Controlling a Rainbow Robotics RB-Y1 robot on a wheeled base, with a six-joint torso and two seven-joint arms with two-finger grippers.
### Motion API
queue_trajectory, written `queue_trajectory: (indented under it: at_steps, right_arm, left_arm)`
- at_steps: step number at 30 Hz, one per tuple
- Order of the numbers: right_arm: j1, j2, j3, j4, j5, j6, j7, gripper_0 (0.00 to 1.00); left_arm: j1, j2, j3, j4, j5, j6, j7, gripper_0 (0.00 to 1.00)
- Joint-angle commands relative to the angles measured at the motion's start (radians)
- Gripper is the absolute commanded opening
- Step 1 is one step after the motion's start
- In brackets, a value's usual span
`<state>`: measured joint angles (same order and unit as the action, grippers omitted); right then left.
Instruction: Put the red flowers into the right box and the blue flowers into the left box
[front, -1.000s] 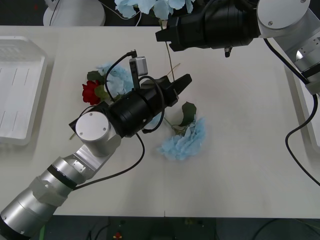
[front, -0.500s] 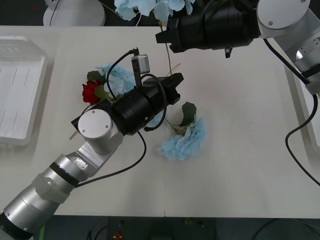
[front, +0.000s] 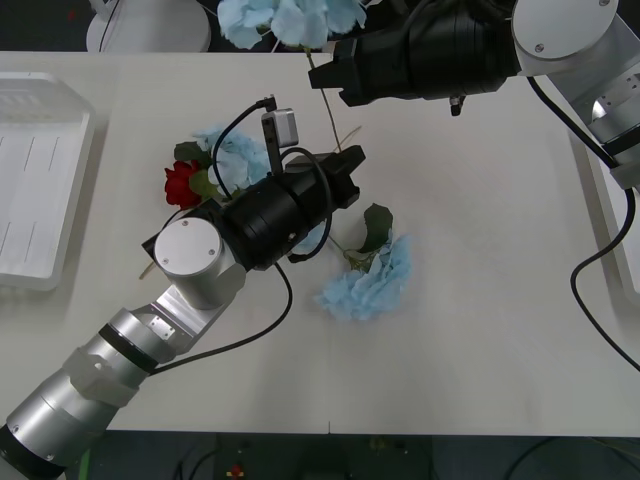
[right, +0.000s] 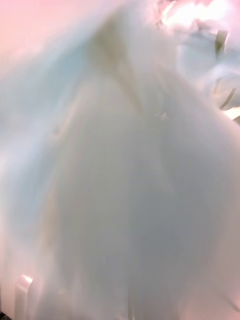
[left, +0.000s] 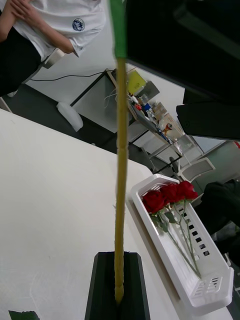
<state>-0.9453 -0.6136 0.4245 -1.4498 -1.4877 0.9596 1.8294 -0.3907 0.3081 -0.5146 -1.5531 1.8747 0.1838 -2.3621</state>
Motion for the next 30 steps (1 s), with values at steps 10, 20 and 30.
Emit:
queue_trajectory:
  at_steps: [10, 20, 30]
  right_arm:
    - [-0.056, 0.015, 0.007, -0.038, 0.012, 0.002, -0.058, 0.81]
    - [-0.056, -0.012, 0.007, -0.049, 0.009, 0.002, -0.199, 0.81]
    - [-0.056, -0.092, 0.007, -0.13, 0.133, 0.111, -0.98, 0.82]
  left_arm:
    - [-0.008, 0.14, 0.149, -0.022, 0.107, 0.224, -0.049, 0.0]
    - [0.049, 0.296, 0.419, 0.021, 0.035, 0.51, 0.078, 0.0]
    - [0.049, 0.411, 0.748, 0.157, -0.411, 0.724, 0.279, 0.0]
